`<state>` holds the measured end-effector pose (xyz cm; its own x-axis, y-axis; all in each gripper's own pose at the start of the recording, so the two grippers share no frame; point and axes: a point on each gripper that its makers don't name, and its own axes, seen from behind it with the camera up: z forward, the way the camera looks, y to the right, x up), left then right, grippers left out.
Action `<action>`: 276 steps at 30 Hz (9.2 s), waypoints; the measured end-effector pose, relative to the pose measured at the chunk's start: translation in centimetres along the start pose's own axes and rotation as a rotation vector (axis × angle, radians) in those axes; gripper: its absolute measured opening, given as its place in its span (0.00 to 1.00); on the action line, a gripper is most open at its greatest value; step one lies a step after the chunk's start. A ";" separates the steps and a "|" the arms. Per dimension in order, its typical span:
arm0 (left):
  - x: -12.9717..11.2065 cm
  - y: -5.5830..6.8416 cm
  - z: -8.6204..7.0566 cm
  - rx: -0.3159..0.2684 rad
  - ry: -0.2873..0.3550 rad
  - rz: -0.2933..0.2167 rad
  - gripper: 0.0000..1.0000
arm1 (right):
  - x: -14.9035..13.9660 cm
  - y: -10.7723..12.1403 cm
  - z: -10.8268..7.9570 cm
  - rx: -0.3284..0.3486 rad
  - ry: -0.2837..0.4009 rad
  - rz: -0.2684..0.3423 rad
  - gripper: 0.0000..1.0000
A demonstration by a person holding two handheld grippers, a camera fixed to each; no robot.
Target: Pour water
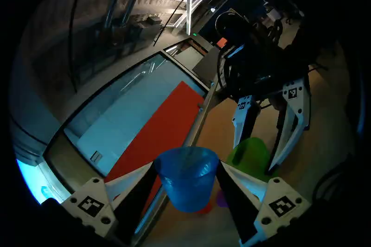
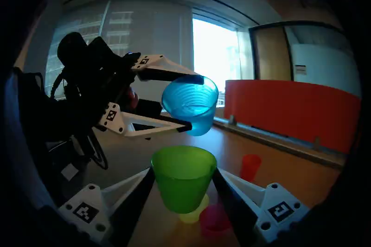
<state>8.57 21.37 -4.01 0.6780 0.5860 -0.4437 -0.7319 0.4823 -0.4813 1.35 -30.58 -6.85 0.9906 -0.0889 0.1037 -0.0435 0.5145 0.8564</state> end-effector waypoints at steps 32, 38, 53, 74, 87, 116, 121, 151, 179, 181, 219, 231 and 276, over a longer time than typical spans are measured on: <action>0.6 0.4 0.7 -0.014 -0.015 0.102 0.87 | 0.0 0.1 -0.3 0.001 0.002 -0.001 0.91; 0.8 0.5 0.8 -0.015 -0.015 0.126 0.88 | 0.0 0.0 -0.2 0.003 0.003 -0.002 0.91; 0.7 0.2 0.8 -0.008 -0.019 0.167 0.88 | -0.1 0.0 -0.4 0.002 0.002 -0.006 0.91; 1.1 -0.1 0.8 0.004 -0.010 0.209 0.88 | -0.2 0.1 -0.7 -0.003 0.006 -0.009 0.91; 1.3 -0.3 0.9 0.011 -0.008 0.241 0.88 | -0.2 0.0 -0.8 -0.004 0.006 -0.011 0.91; 2.1 0.0 0.7 0.019 -0.005 0.321 0.88 | 0.2 -0.2 -1.1 -0.005 0.011 -0.016 0.91; 2.2 0.1 0.6 0.019 -0.002 0.329 0.88 | 0.3 -0.3 -1.1 -0.005 0.011 -0.018 0.91; 2.4 -0.1 0.1 0.035 -0.003 0.413 0.88 | 0.4 -0.4 -1.0 -0.004 0.013 -0.022 0.91; 2.9 -0.6 -0.2 0.045 -0.011 0.493 0.88 | 0.3 -0.4 -0.8 -0.008 0.020 -0.022 0.91; 2.9 -0.6 -0.1 0.044 -0.010 0.500 0.88 | 0.3 -0.4 -0.8 -0.007 0.020 -0.022 0.91; 3.7 -0.6 -0.1 0.043 0.002 0.608 0.88 | 0.7 -0.5 -0.7 -0.008 0.025 -0.028 0.91; 3.9 -0.6 -0.3 0.044 -0.003 0.646 0.88 | 1.0 -0.7 -0.6 -0.007 0.031 -0.027 0.91; 4.3 -0.4 -0.9 0.055 -0.002 0.749 0.88 | 0.9 -0.4 -0.7 -0.016 0.035 -0.029 0.91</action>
<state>11.78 23.13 -6.39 -0.0030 0.7714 -0.6364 -0.9998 -0.0142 -0.0126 2.35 -30.30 -7.46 0.9954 -0.0743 0.0606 -0.0125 0.5254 0.8507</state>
